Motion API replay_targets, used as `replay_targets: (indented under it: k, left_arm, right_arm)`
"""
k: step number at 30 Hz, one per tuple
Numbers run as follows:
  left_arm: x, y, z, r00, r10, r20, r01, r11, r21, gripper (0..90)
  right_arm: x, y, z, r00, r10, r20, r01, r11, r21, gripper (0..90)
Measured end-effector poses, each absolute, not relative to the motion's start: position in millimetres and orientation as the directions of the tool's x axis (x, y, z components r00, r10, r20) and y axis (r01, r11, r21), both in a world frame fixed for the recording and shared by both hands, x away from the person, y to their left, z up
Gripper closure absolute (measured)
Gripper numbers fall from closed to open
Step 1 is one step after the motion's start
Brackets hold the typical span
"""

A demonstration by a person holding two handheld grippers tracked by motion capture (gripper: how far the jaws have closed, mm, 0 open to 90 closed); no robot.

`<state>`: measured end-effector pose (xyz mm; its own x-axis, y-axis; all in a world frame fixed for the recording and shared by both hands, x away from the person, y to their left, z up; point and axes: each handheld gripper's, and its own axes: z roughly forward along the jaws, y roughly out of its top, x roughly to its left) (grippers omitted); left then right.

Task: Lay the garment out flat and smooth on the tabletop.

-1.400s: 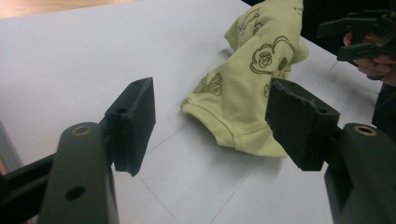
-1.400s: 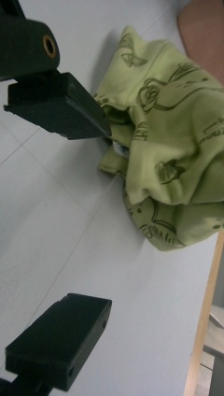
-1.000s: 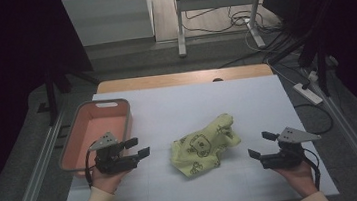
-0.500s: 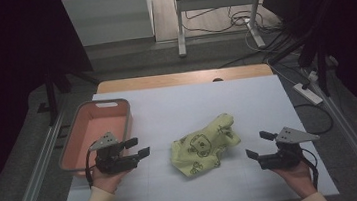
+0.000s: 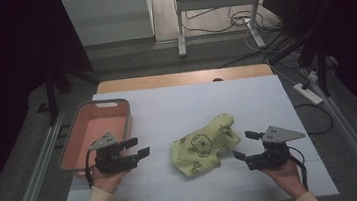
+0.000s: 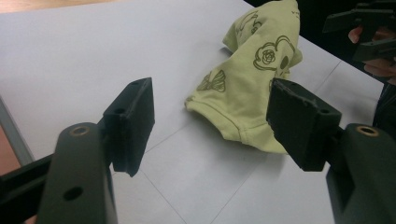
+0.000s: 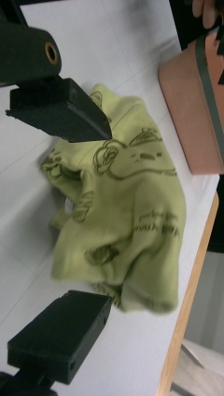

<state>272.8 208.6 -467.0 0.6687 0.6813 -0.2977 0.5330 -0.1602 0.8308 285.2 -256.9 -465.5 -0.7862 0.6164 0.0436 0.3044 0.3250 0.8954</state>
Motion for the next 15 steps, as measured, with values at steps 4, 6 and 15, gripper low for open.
replay_targets:
  k: [4,6,15]
  left_arm:
    - [273,209,-467,0.671,0.679,-0.299,0.533,-0.16,0.831,32.6]
    - [272,209,-467,0.672,0.678,-0.299,0.532,-0.16,0.832,32.6]
    - [277,208,-468,0.673,0.676,-0.3,0.532,-0.16,0.831,32.7]
  right_arm:
    - [284,-247,-465,-0.8,0.598,0.043,0.297,0.333,0.895,17.9]
    - [283,-242,-465,-0.806,0.591,0.034,0.29,0.345,0.893,17.9]
    - [280,-222,-465,-0.834,0.55,0.032,0.275,0.364,0.89,17.9]
